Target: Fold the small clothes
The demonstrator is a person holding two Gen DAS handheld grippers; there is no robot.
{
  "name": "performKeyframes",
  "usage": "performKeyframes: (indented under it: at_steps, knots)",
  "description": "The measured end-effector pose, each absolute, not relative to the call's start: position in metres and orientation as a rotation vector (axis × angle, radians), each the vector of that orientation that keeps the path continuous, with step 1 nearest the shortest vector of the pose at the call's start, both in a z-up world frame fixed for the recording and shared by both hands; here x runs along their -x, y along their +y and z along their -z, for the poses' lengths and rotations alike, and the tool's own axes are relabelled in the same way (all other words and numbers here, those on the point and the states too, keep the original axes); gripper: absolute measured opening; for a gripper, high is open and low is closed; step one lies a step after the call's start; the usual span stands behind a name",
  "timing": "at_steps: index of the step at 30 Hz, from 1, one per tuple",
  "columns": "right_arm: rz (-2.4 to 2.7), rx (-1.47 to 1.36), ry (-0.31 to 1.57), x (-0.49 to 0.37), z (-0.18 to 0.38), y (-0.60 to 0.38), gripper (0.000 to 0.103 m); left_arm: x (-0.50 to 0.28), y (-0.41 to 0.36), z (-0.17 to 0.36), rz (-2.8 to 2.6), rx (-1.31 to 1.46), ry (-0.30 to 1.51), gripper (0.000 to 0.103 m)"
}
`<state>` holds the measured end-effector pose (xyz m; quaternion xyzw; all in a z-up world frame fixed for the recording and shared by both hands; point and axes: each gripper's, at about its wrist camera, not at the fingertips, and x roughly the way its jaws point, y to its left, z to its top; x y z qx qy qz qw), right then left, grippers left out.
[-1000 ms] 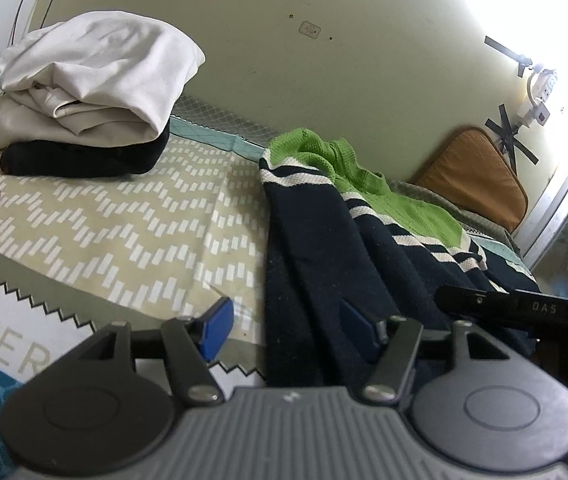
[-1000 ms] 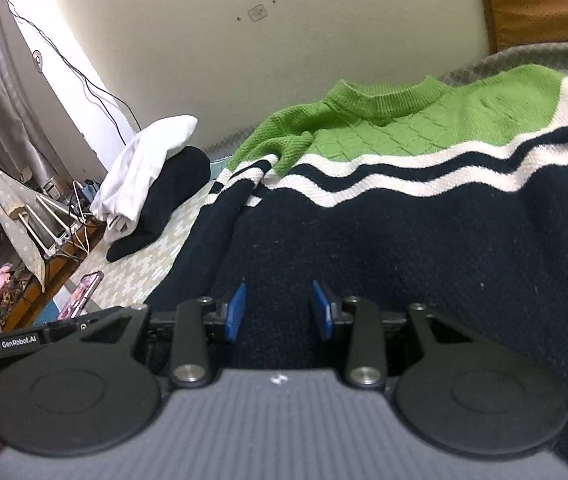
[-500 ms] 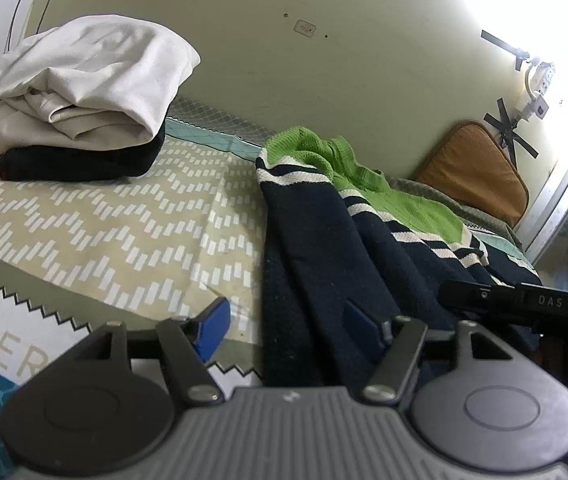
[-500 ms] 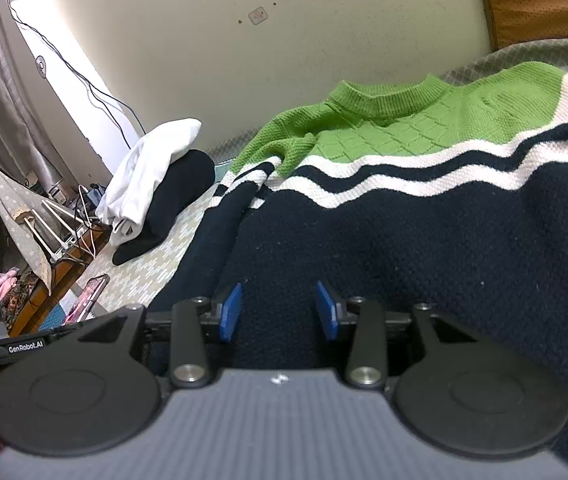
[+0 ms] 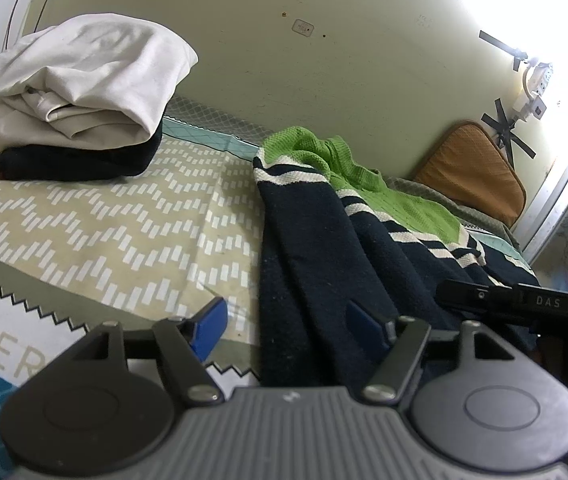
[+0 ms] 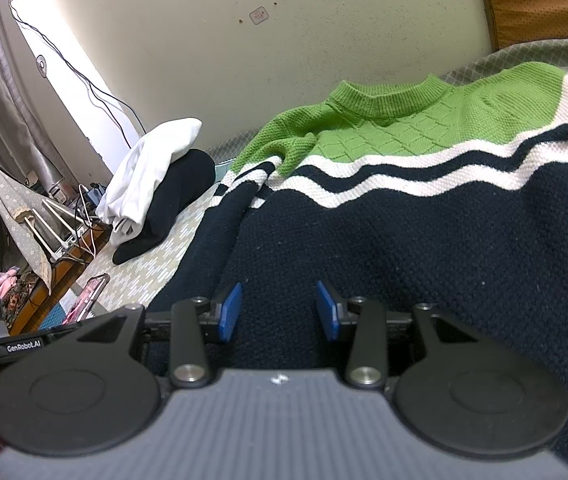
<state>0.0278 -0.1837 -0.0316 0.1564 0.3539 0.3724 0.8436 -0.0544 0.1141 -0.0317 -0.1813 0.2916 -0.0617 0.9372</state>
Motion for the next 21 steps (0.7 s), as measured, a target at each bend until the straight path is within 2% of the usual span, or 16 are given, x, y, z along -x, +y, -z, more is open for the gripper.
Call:
performKeyframes:
  at_steps: [6,9,15,18,21]
  knots:
    - [-0.789,-0.333,0.748,-0.028,0.031,-0.184,0.045,0.054,0.115,0.032,0.132,0.376,0.597,0.069]
    - [-0.794,-0.342,0.751,-0.030,0.032,-0.185,0.045,0.054,0.123,0.031,0.167,0.423,0.594,0.077]
    - [-0.797,-0.345,0.751,-0.030,0.033,-0.186,0.045,0.062,0.126,0.012,0.264,0.495,0.532,0.078]
    - [-0.798,-0.347,0.751,-0.030,0.033,-0.186,0.045,0.056,0.120,0.009,0.309,0.513,0.567,0.077]
    - [-0.802,-0.345,0.747,-0.030,0.032,-0.187,0.045,0.044,0.112,0.015,0.303,0.494,0.662,0.072]
